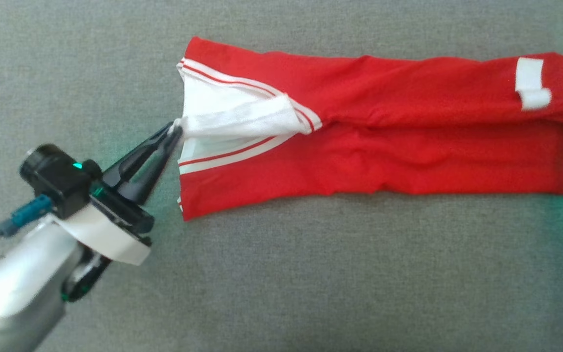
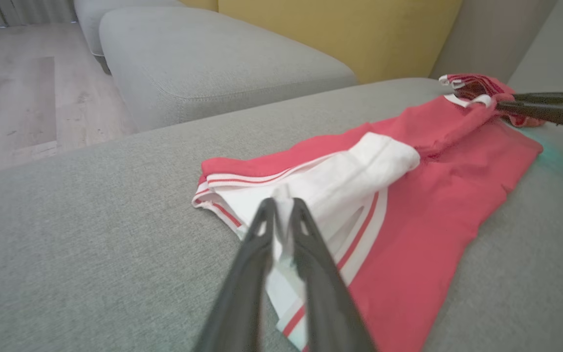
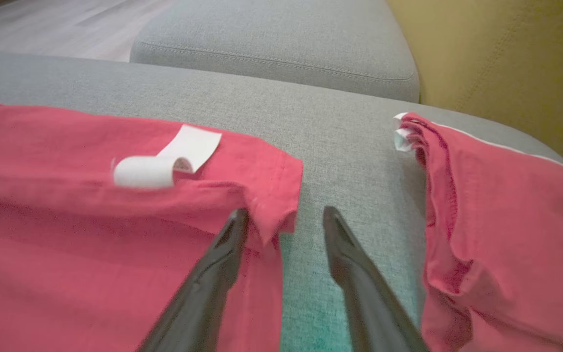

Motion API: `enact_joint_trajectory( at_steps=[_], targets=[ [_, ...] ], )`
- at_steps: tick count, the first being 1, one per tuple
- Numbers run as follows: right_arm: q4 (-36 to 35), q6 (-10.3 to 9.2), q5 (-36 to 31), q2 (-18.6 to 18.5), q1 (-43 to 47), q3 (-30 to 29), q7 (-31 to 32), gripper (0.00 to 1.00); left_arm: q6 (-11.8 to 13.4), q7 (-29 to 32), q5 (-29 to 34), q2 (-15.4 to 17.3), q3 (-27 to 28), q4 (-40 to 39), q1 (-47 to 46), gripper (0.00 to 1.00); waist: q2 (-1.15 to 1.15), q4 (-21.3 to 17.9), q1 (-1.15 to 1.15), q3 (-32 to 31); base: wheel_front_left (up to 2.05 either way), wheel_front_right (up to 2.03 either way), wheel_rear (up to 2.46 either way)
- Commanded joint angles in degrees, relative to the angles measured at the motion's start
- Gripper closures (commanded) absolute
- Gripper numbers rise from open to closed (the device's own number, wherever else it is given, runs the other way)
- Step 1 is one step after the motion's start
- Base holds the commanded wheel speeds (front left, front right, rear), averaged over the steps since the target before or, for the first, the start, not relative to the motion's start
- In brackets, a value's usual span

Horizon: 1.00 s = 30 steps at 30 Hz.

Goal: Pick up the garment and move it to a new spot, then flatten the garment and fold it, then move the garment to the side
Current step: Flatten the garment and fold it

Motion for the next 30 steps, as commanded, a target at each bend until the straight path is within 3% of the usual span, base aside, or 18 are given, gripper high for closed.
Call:
enact_joint_trajectory(
  at_steps=[1, 4, 10, 16, 24, 30],
  targets=[
    [-2.15, 0.36, -0.19, 0.18, 2.14, -0.75, -0.46, 0.00, 0.68, -0.54, 0.92, 0.74, 4.88, -0.55, 0.73, 0.00, 0.00, -0.12, 0.00, -0.72, 0.00, 0.00, 0.00],
    [-2.57, 0.36, -0.28, 2.68, 4.07, -2.80, -0.49, 0.00, 2.31, -0.54, 3.33, -1.84, 8.47, -0.36, 3.03, 0.00, 0.00, -0.05, 0.00, -1.71, 0.00, 0.00, 0.00],
    [-7.33, 0.36, -0.67, 13.55, 10.18, -8.27, -1.88, 0.00, 9.48, -0.54, 13.02, -11.23, 22.34, -3.49, 13.59, 0.00, 0.00, 1.04, 0.00, -5.01, 0.00, 0.00, 0.00],
    [-8.38, 0.36, -1.89, 18.47, 9.59, -9.60, -1.88, 0.00, 12.10, -0.54, 22.32, -21.00, 34.70, -8.12, 23.85, 0.00, 0.00, 2.89, 0.00, -8.01, 0.00, 0.00, 0.00],
    [1.09, 0.36, -8.63, 19.13, 1.43, -18.05, -1.47, 0.00, 8.95, -0.54, 31.85, -30.70, 37.62, -11.07, 31.48, 0.00, 0.00, 7.66, 0.00, -10.90, 0.00, 0.00, 0.00],
    [10.95, 0.36, -13.24, 18.66, -1.89, -21.87, 2.27, 0.00, 6.02, -0.54, 34.67, -34.34, 39.01, -11.47, 33.68, 0.00, 0.00, 9.80, 0.00, -12.13, 0.00, 0.00, 0.00]
  ],
)
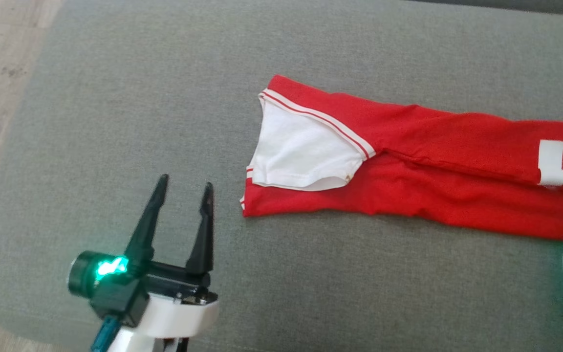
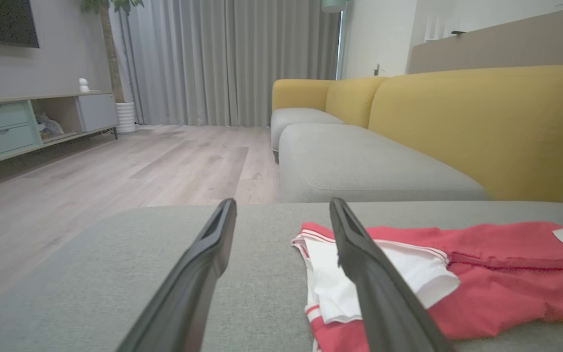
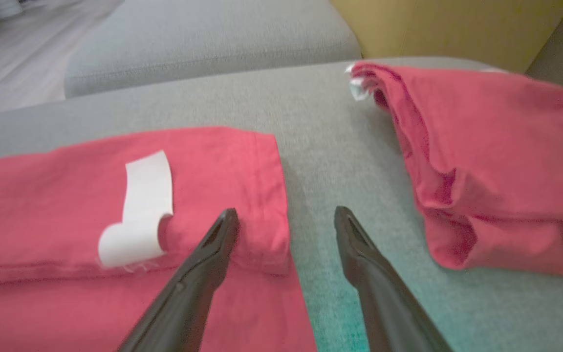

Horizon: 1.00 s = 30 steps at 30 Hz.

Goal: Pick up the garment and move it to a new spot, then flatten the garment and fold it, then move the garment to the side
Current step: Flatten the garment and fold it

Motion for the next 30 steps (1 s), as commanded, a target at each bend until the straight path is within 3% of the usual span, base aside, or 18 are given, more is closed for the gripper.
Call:
enact_joint_trajectory(
  at_steps=[1, 7, 8, 9, 10, 17, 24, 30],
  targets=[
    [-0.06, 0.37, -0.43, -0.83, -0.88, 0.50, 0.72, 0.00, -0.16, -0.53, 0.69, -0.43, 3.33, -2.57, -0.29, 0.00, 0.00, 0.59, 0.00, -0.63, 0.00, 0.00, 0.00],
    [5.94, 0.37, 1.80, 0.52, -2.05, 0.19, 4.51, 0.00, -0.90, -0.53, 2.02, -2.20, 5.82, -4.64, 1.33, 0.00, 0.00, 0.53, 0.00, -0.60, 0.00, 0.00, 0.00],
    [6.62, 0.37, 2.50, 0.80, -2.35, 0.39, 5.31, 0.16, -1.11, -0.53, 2.26, -2.37, 5.99, -4.69, 1.47, 0.00, 0.00, 0.48, 0.00, -0.59, 0.00, 0.00, 0.00],
    [7.12, 0.37, 3.42, 1.14, -2.65, 0.52, 6.14, 0.63, -1.33, -0.53, 2.46, -2.52, 6.16, -4.72, 1.56, 0.00, 0.00, 0.43, 0.00, -0.59, 0.00, 0.00, 0.00],
    [7.39, 0.37, 4.38, 1.36, -2.94, 0.68, 6.76, 1.00, -1.55, -0.53, 2.72, -2.63, 6.31, -4.74, 1.58, 0.00, 0.00, 0.39, 0.00, -0.57, 0.00, 0.00, 0.00],
    [5.58, 0.37, 5.66, -1.81, -3.12, 1.71, 5.40, 1.00, -2.11, -0.53, 3.42, -3.12, 7.95, -5.17, 1.39, 0.00, 0.00, -0.44, 0.00, -0.53, 0.00, 0.00, 0.00],
    [-0.36, 0.37, 5.56, -7.46, -4.30, -0.55, 6.54, 1.00, -2.76, -0.53, 3.91, -3.38, 9.36, -5.50, 1.68, 0.00, 0.00, -2.34, 0.00, -0.83, 0.00, 0.00, 0.00],
    [-12.41, 0.37, 11.48, -4.34, -5.63, 5.36, 10.77, 1.00, -3.62, -0.53, 4.36, -3.47, 9.53, -4.92, 1.55, 0.00, 0.00, -2.95, 0.00, -1.32, 0.00, 0.00, 0.00]
  ],
)
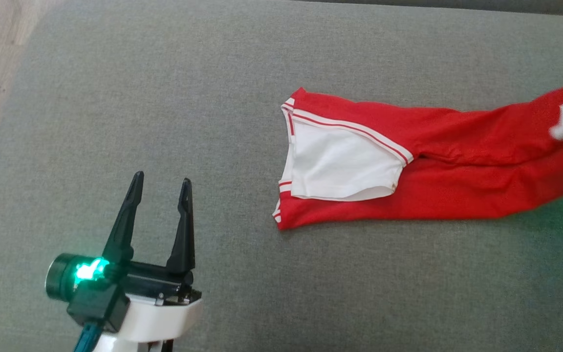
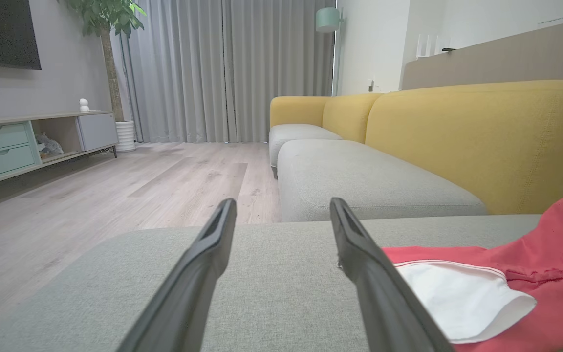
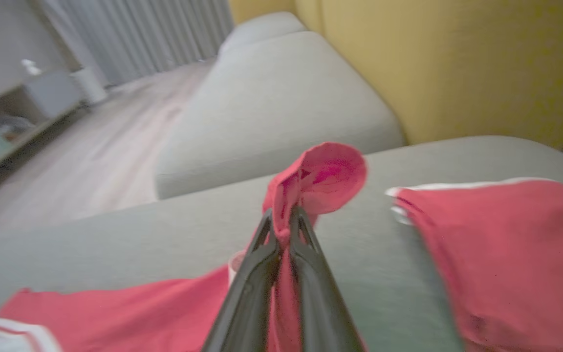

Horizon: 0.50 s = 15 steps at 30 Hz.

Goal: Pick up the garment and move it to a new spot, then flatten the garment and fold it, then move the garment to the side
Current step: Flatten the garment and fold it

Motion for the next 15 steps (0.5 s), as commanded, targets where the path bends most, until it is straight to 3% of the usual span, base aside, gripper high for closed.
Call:
enact_joint_trajectory(
  at_steps=[1, 5, 8, 15],
  targets=[
    [-3.87, 0.37, 1.48, 0.20, -1.77, 2.45, 0.64, 1.00, -0.05, -0.52, 0.39, -0.11, 2.14, -1.67, -0.74, 0.00, 0.00, 0.10, 0.00, -0.10, 0.00, 0.00, 0.00],
    [-12.97, 0.37, 6.03, 4.27, -1.09, 9.45, 3.94, 1.00, -0.41, -0.52, 0.11, -0.15, 2.06, -1.13, -0.80, 0.00, 0.00, 0.44, 0.00, -0.42, 0.00, 0.00, 0.00],
    [-15.83, 0.37, 6.92, 6.09, -0.85, 15.15, 5.02, 1.00, -0.70, -0.52, -0.11, -0.17, 2.01, -0.82, -1.02, 0.00, 0.00, 0.90, 0.00, -0.66, 0.00, 0.00, 0.00],
    [-8.30, 0.37, 13.62, 7.56, -1.06, 30.79, 0.27, 1.00, -0.58, -0.52, -1.25, -0.19, 0.69, -0.25, -1.62, 0.00, 0.00, 3.27, 0.00, -1.09, 0.00, 0.00, 0.00]
  ],
)
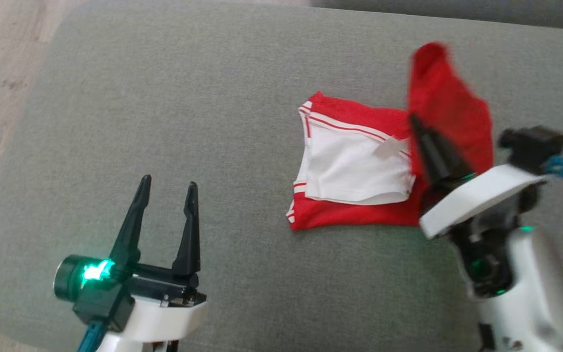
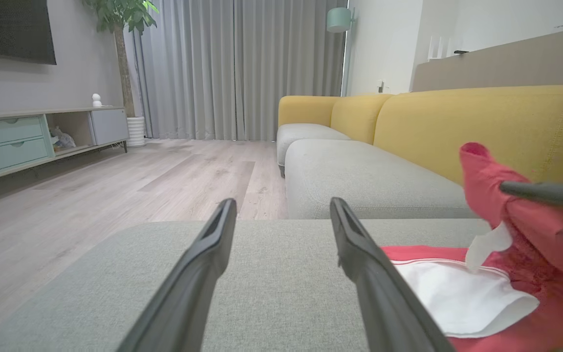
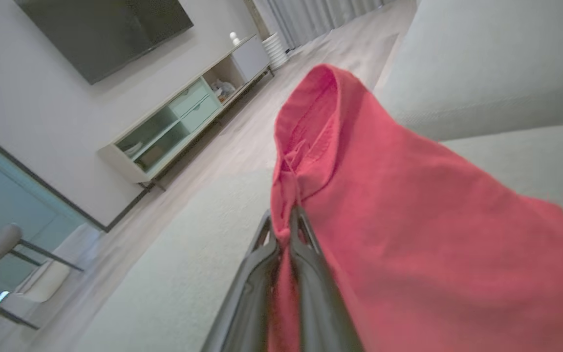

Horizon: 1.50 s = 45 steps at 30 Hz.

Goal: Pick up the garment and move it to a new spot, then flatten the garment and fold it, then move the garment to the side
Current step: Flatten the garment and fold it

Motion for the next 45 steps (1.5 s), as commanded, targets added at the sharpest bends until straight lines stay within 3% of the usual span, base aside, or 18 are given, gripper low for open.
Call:
enact_joint_trajectory(
  at_steps=[1, 9, 10, 11, 12, 20, 24, 29, 35, 38, 45],
  targets=[
    [0.92, 0.37, 2.57, 0.56, -1.33, 4.00, -2.84, 1.00, -0.01, -0.53, -0.60, -0.09, 1.05, -1.45, -1.67, 0.00, 0.00, 1.11, 0.00, -0.13, 0.00, 0.00, 0.00],
    [13.62, 0.37, 10.44, 0.58, -6.15, 14.88, -11.91, 1.00, 0.37, -0.53, -1.28, -0.10, 0.61, -1.16, -1.91, 0.00, 0.00, 3.56, 0.00, 0.07, 0.00, 0.00, 0.00],
    [14.99, 0.37, 11.29, 0.58, -6.91, 15.94, -12.93, 0.90, 0.47, -0.53, -1.38, -0.10, 0.55, -1.17, -1.91, 0.00, 0.00, 3.72, 0.00, 0.08, 0.00, 0.00, 0.00],
    [16.30, 0.37, 12.15, 0.58, -7.63, 16.93, -13.88, 0.53, 0.56, -0.53, -1.50, -0.10, 0.47, -1.13, -1.87, 0.00, 0.00, 3.87, 0.00, 0.06, 0.00, 0.00, 0.00],
    [17.49, 0.37, 13.02, 0.58, -8.29, 17.81, -14.74, 0.00, 0.62, -0.53, -1.56, -0.10, 0.36, -1.10, -1.83, 0.00, 0.00, 3.99, 0.00, 0.05, 0.00, 0.00, 0.00],
    [19.73, 0.37, 16.49, 0.58, -10.69, 20.30, -19.07, 0.00, 0.97, -0.53, -1.84, -0.10, 0.46, -0.96, -1.42, 0.00, 0.00, 3.69, 0.00, -0.18, 0.00, 0.00, 0.00],
    [16.11, 0.37, 9.24, 0.45, -9.19, 15.69, -21.54, 0.00, 1.19, -0.53, -1.69, -0.10, 1.40, -0.94, -0.86, 0.00, 0.00, 2.46, 0.00, -1.04, 0.00, 0.00, 0.00],
    [9.14, 0.37, 1.32, -3.59, -3.39, 9.46, -25.34, 0.00, 1.77, -0.53, -2.23, -0.10, 3.61, -0.72, 0.41, 0.00, 0.00, -0.02, 0.00, -2.86, 0.00, 0.00, 0.00],
    [9.87, 0.37, -6.46, -8.03, 4.16, 3.52, -32.59, 0.00, 1.98, -0.54, -2.16, -0.10, 5.05, 0.71, 2.15, 0.00, 0.00, -2.32, 0.00, -6.10, 0.00, 0.00, 0.00],
    [11.78, 0.37, -10.90, -7.87, 8.05, 1.40, -33.66, 0.00, 2.14, -0.54, -1.88, -0.10, 5.35, 1.79, 3.43, 0.00, 0.00, -3.16, 0.00, -8.24, 0.00, 0.00, 0.00],
    [11.01, 0.37, -18.33, -3.26, 18.21, -1.36, -33.77, 0.00, 2.56, -0.54, -1.25, -0.10, 5.46, 3.90, 7.51, 0.00, 0.00, -4.86, 0.00, -13.88, 0.00, 0.00, 0.00]
  ],
)
